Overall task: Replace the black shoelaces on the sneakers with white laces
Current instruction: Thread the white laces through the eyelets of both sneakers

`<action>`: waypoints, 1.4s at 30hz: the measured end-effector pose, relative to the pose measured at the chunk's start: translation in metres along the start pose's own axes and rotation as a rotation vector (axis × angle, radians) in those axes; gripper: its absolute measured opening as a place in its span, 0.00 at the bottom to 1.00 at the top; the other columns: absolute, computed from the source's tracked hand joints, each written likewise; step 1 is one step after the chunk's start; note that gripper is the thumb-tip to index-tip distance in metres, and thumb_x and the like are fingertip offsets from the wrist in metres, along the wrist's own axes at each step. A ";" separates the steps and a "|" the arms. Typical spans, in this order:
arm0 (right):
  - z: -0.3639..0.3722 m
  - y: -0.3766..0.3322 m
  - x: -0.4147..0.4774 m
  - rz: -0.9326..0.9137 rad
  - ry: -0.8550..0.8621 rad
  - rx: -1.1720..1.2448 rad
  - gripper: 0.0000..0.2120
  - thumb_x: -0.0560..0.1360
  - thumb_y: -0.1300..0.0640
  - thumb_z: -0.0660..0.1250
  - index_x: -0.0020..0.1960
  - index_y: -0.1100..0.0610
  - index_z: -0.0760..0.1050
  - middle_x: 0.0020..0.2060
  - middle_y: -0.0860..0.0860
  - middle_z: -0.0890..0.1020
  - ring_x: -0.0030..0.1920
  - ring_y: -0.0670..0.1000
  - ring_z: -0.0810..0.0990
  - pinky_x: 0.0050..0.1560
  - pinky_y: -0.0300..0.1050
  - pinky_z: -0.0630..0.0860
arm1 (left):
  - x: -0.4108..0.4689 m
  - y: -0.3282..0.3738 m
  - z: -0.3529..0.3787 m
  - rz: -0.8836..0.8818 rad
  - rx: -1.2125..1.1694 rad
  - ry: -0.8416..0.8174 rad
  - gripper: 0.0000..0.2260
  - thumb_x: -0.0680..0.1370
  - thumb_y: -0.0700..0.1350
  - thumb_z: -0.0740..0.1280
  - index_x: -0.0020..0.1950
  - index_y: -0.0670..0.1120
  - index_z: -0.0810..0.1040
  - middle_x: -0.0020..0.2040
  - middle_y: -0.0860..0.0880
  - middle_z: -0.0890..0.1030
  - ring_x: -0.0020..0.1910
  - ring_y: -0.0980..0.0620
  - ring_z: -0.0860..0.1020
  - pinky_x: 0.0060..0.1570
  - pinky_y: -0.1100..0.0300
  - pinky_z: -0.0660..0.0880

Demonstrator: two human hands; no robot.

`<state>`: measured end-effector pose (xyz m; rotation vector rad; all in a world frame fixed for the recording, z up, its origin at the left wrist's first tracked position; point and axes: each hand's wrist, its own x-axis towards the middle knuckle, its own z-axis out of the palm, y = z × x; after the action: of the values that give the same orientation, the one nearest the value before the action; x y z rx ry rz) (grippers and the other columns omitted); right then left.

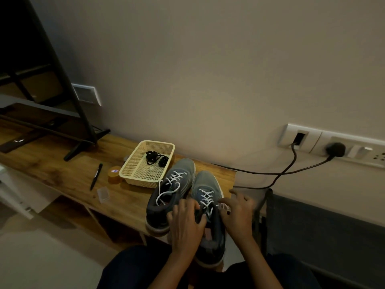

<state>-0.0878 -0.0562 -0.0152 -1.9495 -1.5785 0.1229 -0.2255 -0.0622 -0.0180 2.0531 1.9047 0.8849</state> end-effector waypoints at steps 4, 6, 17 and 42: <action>0.001 -0.006 0.001 -0.044 0.033 -0.067 0.09 0.59 0.64 0.78 0.34 0.54 0.82 0.46 0.55 0.82 0.49 0.62 0.75 0.44 0.47 0.67 | -0.001 0.000 0.003 0.013 -0.082 0.009 0.12 0.69 0.43 0.73 0.44 0.50 0.71 0.44 0.53 0.73 0.43 0.54 0.73 0.41 0.62 0.67; -0.002 -0.007 -0.002 0.047 0.059 -0.116 0.05 0.63 0.63 0.76 0.37 0.56 0.82 0.46 0.55 0.81 0.50 0.60 0.74 0.44 0.48 0.68 | -0.001 0.000 0.004 -0.015 -0.107 0.021 0.11 0.69 0.41 0.72 0.44 0.50 0.70 0.44 0.54 0.72 0.43 0.56 0.70 0.38 0.63 0.67; -0.008 -0.003 -0.004 0.080 -0.100 -0.010 0.10 0.73 0.59 0.68 0.54 0.52 0.80 0.62 0.52 0.75 0.61 0.59 0.67 0.57 0.53 0.66 | -0.001 -0.001 0.008 -0.026 -0.133 0.033 0.12 0.69 0.44 0.73 0.48 0.51 0.74 0.49 0.54 0.73 0.47 0.58 0.69 0.38 0.67 0.66; -0.005 -0.004 0.004 0.303 -0.312 -0.001 0.09 0.74 0.52 0.62 0.40 0.55 0.77 0.38 0.52 0.82 0.42 0.54 0.80 0.49 0.50 0.76 | 0.008 -0.003 0.000 -0.024 -0.216 -0.122 0.05 0.76 0.48 0.66 0.47 0.51 0.71 0.46 0.56 0.75 0.47 0.56 0.74 0.41 0.63 0.67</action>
<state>-0.0879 -0.0542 -0.0082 -2.2428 -1.4524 0.5746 -0.2282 -0.0535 -0.0177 1.9082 1.6876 0.8946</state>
